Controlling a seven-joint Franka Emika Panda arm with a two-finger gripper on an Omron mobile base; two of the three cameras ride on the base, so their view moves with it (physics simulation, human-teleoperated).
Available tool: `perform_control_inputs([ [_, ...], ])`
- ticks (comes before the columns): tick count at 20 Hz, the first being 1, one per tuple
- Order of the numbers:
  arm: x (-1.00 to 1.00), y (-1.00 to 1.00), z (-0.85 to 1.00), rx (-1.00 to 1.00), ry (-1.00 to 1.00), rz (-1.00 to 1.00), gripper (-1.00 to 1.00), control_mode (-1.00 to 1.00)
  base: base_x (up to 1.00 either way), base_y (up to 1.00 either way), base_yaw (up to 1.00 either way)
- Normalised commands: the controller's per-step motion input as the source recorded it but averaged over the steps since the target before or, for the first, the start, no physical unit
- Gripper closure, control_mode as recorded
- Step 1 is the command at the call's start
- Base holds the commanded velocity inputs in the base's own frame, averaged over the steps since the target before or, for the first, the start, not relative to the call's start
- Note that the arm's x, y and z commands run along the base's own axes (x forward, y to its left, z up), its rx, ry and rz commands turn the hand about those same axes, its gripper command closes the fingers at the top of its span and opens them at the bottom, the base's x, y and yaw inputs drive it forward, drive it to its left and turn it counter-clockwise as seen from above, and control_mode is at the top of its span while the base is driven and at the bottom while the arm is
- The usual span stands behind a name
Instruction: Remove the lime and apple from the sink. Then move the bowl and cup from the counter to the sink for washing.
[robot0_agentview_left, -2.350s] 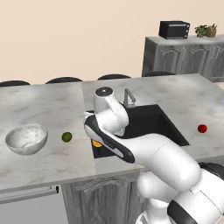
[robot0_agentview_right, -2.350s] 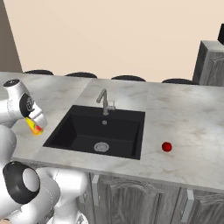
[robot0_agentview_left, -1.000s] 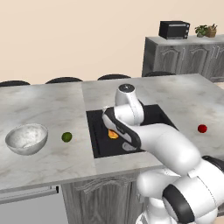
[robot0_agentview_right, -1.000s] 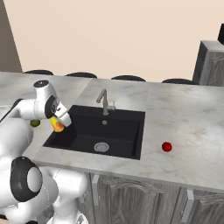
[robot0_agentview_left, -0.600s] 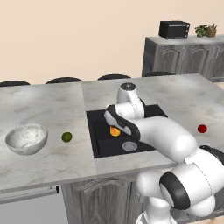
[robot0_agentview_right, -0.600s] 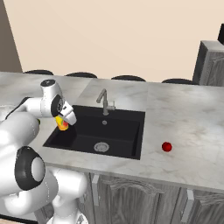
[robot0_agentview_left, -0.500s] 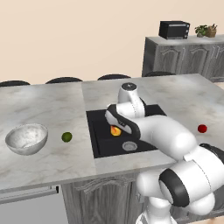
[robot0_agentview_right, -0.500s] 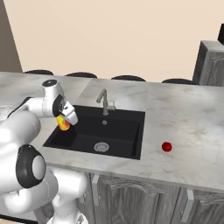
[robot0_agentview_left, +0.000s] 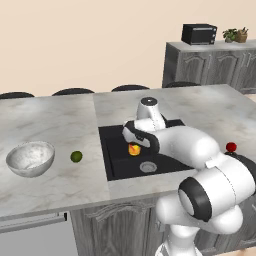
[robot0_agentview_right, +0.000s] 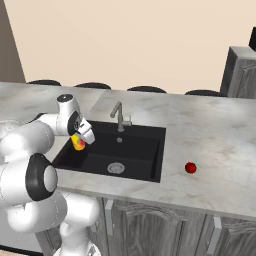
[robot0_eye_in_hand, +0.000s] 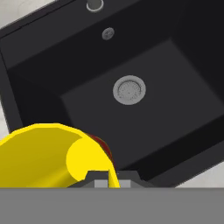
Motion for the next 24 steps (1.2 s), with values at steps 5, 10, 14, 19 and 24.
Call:
perform_control_inputs([
  [5,0.19,-0.04,-0.27,0.00,0.00,0.00,1.00,-1.00,0.00,0.00,0.00],
  [10,0.19,-0.03,-0.27,0.00,0.00,0.00,1.00,-1.00,0.00,0.00,0.00],
  [14,0.20,-0.01,-0.27,0.00,0.01,0.02,1.00,-1.00,0.00,0.00,0.00],
  [19,0.17,0.00,-0.26,0.00,0.01,0.02,1.00,-1.00,0.00,0.00,0.00],
  [24,0.17,-0.01,-0.20,0.00,0.00,0.00,1.00,-1.00,0.00,0.00,0.00],
])
